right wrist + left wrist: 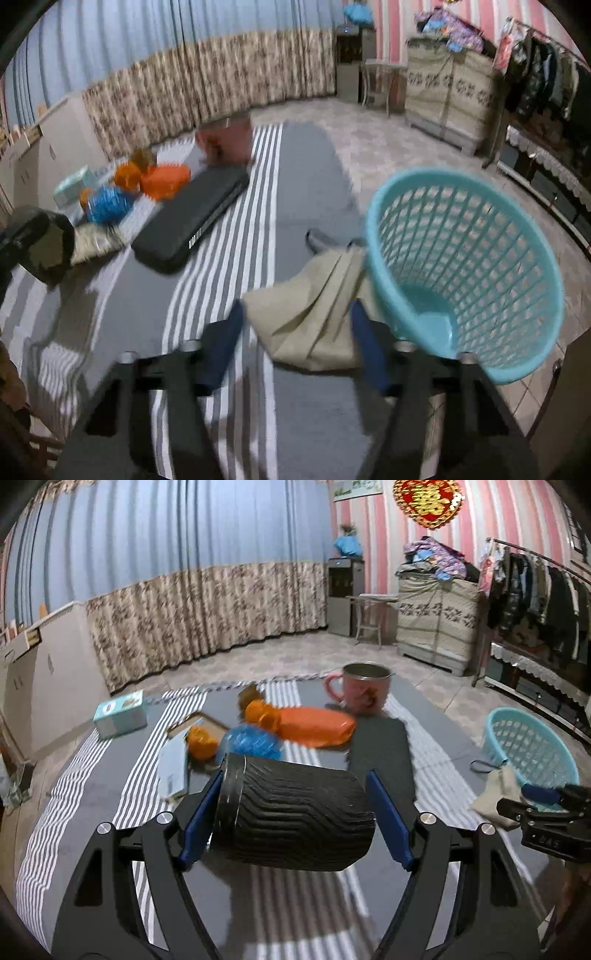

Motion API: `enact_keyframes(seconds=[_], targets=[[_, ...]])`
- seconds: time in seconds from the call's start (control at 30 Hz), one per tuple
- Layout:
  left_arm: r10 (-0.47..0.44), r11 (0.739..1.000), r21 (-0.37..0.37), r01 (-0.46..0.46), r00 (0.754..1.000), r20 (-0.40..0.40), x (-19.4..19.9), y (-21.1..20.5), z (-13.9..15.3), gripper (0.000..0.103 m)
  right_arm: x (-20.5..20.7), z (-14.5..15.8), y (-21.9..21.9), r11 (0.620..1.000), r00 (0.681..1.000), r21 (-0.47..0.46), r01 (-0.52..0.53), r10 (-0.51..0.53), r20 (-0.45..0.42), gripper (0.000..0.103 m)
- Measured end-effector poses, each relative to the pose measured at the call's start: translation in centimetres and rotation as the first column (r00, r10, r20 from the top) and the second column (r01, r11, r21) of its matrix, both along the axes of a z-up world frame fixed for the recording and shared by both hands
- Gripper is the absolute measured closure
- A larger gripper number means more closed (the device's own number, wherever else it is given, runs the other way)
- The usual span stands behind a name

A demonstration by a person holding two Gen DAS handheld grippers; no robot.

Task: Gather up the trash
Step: 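Carry the cylinder in the left tool and the cloth in the right tool over the blue basket, then open both tools to drop the cylinder and cloth into the blue basket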

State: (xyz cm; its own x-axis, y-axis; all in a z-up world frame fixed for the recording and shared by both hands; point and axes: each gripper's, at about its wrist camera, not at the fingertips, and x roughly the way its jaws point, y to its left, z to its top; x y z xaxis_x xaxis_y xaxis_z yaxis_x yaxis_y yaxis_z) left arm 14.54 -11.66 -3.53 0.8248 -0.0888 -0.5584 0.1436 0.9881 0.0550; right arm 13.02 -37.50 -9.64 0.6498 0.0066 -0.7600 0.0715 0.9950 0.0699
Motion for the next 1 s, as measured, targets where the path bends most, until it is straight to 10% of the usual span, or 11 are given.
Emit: enact_keyframes(seconds=[0.27,0.63,1.0], targets=[[0.002,1.000,-0.012,-0.002,1.000,0.000,0.4,0.3,0.1,0.028,-0.1,0.4,-0.3,1.000,1.000,-0.023,0.004,-0.004,0.029,0.086],[-0.157,0.986,-0.044,0.162,0.982,0.104,0.3,-8.8,4.2,0.028,-4.2,10.6,-9.6,0.991,0.952,0.061,0.117,-0.129,0.279,0.087],[-0.343,0.937,-0.042,0.346,0.937,0.063,1.9,-21.3,2.4,0.028,-6.0,8.8,-16.6,0.956,0.903,0.044,0.290,-0.289,0.317,0.087]])
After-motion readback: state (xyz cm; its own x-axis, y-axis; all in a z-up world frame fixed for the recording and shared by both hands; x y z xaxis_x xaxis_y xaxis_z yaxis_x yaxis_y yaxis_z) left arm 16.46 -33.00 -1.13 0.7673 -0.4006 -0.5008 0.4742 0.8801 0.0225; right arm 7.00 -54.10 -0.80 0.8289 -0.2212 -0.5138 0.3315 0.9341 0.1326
